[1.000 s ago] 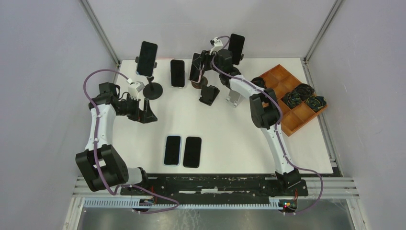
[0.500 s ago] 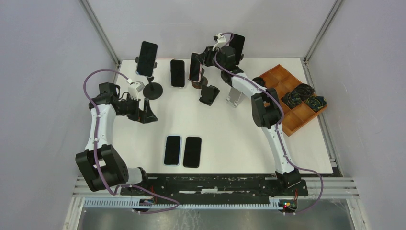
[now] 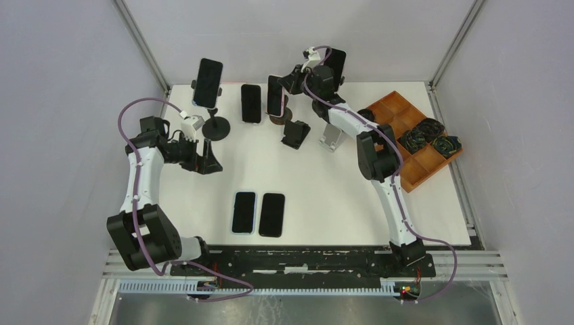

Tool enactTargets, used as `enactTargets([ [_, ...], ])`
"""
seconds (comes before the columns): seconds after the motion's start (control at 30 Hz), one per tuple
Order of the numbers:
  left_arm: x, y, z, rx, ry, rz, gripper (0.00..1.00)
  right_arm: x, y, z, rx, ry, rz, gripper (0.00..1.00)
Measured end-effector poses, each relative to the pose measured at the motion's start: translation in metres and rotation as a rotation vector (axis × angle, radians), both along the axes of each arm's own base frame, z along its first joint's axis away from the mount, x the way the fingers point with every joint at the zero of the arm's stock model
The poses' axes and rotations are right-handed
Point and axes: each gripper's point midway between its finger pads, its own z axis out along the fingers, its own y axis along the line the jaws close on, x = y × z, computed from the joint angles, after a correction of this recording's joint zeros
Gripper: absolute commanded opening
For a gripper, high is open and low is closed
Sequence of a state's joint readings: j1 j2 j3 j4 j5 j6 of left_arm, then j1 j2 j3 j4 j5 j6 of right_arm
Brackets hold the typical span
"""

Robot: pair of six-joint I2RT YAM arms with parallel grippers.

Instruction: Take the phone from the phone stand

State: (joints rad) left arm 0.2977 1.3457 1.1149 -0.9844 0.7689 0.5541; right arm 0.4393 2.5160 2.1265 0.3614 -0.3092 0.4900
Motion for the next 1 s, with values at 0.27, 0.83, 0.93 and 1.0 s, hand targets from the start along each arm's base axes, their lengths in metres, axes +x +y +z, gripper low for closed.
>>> enactTargets([
  [0.27, -0.001, 0.000, 0.003, 0.004, -0.013, 0.000, 1.00, -0.038, 0.002, 0.054, 0.025, -0.014, 0.078, 0.00],
  [0.83, -0.004, -0.001, 0.017, 0.024, -0.068, 0.002, 1.00, -0.336, -0.053, 0.103, -0.061, 0.066, 0.316, 0.00],
  [0.93, -0.004, -0.001, 0.018, 0.024, -0.072, 0.002, 1.00, -0.363, -0.078, 0.035, -0.124, 0.239, 0.299, 0.00],
  [1.0, -0.004, -0.001, 0.018, 0.024, -0.073, 0.001, 1.00, -0.381, -0.092, -0.009, -0.161, 0.365, 0.288, 0.00],
])
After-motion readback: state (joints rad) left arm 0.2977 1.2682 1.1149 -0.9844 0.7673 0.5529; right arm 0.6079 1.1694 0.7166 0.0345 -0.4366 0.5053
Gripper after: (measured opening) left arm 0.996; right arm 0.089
